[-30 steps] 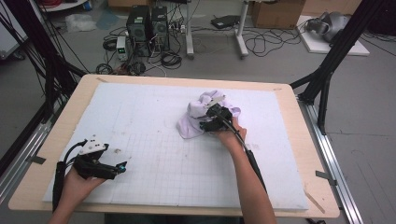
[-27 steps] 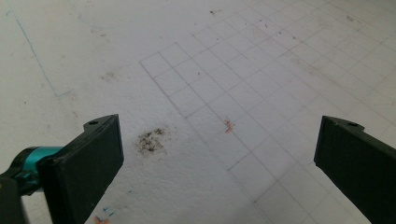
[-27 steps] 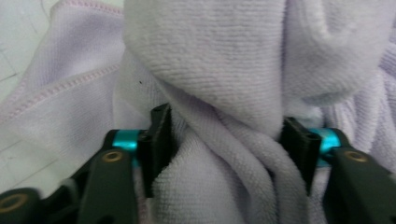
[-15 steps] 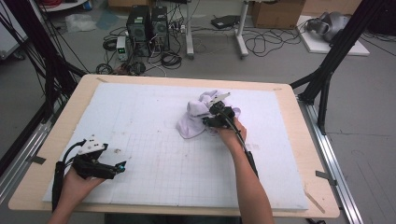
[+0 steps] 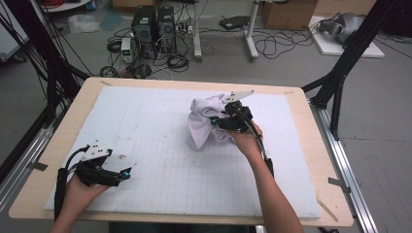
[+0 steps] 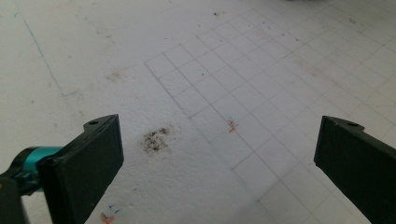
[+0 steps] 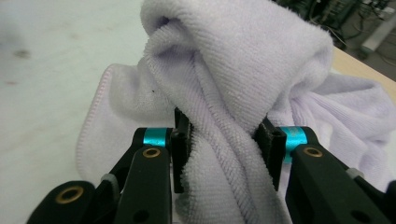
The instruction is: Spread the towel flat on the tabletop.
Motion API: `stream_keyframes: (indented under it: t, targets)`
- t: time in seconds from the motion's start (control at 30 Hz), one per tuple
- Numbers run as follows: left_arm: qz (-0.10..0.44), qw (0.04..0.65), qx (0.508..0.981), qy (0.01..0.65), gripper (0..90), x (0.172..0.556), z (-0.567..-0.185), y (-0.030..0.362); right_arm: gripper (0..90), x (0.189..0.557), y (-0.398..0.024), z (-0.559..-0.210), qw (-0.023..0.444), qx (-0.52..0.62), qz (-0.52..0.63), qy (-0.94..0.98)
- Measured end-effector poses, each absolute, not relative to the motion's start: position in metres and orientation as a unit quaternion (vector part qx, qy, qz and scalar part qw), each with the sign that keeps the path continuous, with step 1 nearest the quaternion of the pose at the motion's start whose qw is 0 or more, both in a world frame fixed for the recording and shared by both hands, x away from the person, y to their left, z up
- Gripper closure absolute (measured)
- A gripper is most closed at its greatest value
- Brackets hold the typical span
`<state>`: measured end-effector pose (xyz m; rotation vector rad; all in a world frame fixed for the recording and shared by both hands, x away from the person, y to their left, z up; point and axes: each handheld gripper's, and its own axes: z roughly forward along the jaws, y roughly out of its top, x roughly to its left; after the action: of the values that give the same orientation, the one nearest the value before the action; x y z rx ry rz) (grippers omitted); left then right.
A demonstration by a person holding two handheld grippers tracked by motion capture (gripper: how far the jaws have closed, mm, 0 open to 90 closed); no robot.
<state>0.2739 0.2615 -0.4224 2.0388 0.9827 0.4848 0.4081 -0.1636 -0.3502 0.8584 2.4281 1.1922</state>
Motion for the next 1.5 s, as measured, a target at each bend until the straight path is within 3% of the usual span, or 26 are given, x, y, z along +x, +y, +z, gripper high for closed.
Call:
stream_keyframes:
  t: [0.3,0.53,0.6,0.7,0.8,0.9,1.13,1.33,1.5]
  targets:
    - [0.192,0.405,0.806,0.387,1.9,0.273,-0.422,0.26,64.8,0.342,-0.141,-0.323,0.114,0.244,0.446,0.853]
    - [0.19,0.404,0.808,0.385,1.8,0.273,-0.422,0.257,62.6,0.319,-0.125,-0.373,0.061,0.243,0.429,0.868]
    - [0.19,0.403,0.809,0.383,1.9,0.273,-0.422,0.257,58.7,0.318,-0.121,-0.394,0.053,0.25,0.407,0.877]
    - [0.187,0.405,0.81,0.382,1.9,0.274,-0.422,0.254,42.9,0.319,-0.122,-0.412,0.028,0.257,0.398,0.88]
    - [0.183,0.407,0.812,0.376,1.9,0.275,-0.421,0.251,31.7,0.313,-0.131,-0.407,0.028,0.254,0.417,0.872]
    - [0.182,0.411,0.813,0.37,1.9,0.276,-0.419,0.243,28.0,0.303,-0.146,-0.393,0.039,0.242,0.438,0.865]
    - [0.165,0.435,0.82,0.333,3.4,0.282,-0.408,0.21,32.6,0.304,-0.183,-0.387,0.062,0.257,0.449,0.854]
    - [0.143,0.446,0.832,0.296,11.3,0.3,-0.406,0.172,40.5,0.315,-0.176,-0.408,0.068,0.25,0.428,0.866]
    - [0.095,0.439,0.856,0.257,36.8,0.319,-0.419,0.139,50.3,0.328,-0.167,-0.423,0.053,0.245,0.413,0.876]
